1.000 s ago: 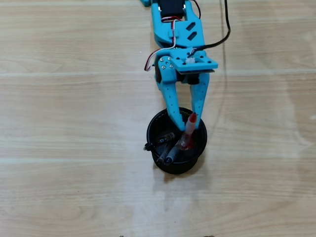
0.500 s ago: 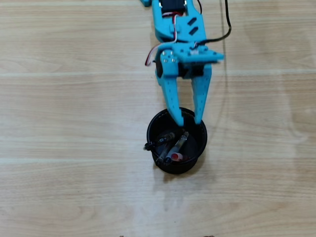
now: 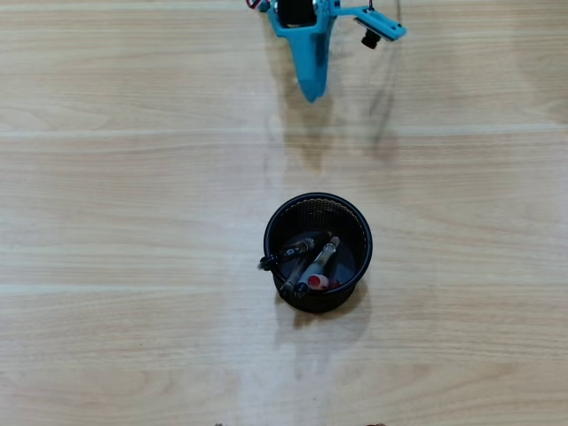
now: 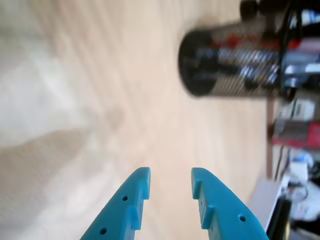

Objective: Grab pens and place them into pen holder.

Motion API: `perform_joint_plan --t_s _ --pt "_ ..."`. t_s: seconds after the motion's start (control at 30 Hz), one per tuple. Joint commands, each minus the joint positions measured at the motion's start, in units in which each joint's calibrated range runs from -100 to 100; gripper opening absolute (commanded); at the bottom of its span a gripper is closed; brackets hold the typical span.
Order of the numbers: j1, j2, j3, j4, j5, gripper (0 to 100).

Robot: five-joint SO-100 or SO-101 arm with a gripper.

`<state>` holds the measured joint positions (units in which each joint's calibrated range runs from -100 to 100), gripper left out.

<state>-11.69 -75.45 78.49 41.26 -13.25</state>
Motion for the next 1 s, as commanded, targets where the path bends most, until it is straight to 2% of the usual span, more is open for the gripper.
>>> perform_joint_plan --t_s 0.0,0.07,0.97 --pt "1.9 -24.5 12.6 26.7 3.0 11" --pt "1.9 -22.5 13.4 33.2 3.1 10" --pt "1.6 -24.1 14.6 31.3 2.7 10"
